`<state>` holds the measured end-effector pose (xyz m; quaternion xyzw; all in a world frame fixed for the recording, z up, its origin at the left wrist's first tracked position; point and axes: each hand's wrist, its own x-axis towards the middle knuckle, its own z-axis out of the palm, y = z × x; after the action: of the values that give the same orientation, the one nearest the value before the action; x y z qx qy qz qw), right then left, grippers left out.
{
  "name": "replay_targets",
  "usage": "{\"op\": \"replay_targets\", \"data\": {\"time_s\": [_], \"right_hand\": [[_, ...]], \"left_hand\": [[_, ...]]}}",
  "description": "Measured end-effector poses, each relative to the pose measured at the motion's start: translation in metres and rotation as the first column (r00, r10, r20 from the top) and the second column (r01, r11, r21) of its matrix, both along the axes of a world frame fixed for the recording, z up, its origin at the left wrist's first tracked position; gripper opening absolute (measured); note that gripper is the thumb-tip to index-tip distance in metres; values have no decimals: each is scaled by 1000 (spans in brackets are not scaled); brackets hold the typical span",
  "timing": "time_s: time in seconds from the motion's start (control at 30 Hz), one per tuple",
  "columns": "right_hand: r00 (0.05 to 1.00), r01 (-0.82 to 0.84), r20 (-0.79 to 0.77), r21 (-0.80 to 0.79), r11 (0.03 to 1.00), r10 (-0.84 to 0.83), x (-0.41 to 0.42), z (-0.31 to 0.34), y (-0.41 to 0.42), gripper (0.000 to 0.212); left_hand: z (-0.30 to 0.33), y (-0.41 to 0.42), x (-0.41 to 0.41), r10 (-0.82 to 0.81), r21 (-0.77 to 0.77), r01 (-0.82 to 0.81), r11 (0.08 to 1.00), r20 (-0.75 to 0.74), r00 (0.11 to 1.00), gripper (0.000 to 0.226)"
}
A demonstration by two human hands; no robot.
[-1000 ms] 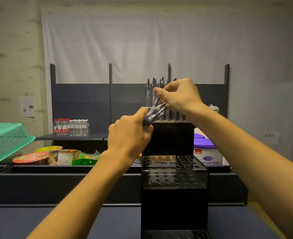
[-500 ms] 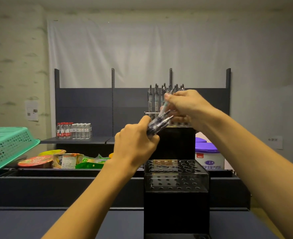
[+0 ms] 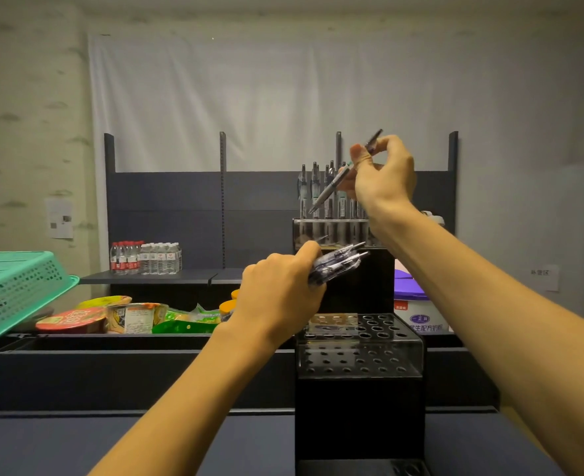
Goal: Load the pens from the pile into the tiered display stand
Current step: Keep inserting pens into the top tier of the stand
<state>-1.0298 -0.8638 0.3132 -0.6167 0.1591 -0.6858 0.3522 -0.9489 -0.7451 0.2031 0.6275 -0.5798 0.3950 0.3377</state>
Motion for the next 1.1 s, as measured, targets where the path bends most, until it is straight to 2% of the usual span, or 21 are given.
{"op": "replay_targets", "data": {"time_s": [0.5, 0.7, 0.87, 0.97, 1.1], "right_hand": [[947, 157, -246, -206, 966, -207, 29, 15, 6, 20], [883, 278, -307, -269, 922, -356, 36, 17, 5, 24], [837, 285, -339, -398, 872, -429, 41, 14, 5, 49], [772, 319, -361, -491, 811, -523, 44, 11, 4, 42], [735, 339, -377, -515, 787, -564, 46, 12, 0, 38]], "left_hand": [[-2, -6, 14, -35, -41, 37, 998, 59, 998, 17], [-5, -9, 19, -21, -40, 24, 999, 71, 997, 19], [-7, -9, 22, -15, -55, 19, 998, 80, 997, 17], [-6, -10, 21, -29, -64, 35, 997, 87, 996, 17], [-3, -11, 23, -34, -82, 43, 996, 111, 993, 18]]}}
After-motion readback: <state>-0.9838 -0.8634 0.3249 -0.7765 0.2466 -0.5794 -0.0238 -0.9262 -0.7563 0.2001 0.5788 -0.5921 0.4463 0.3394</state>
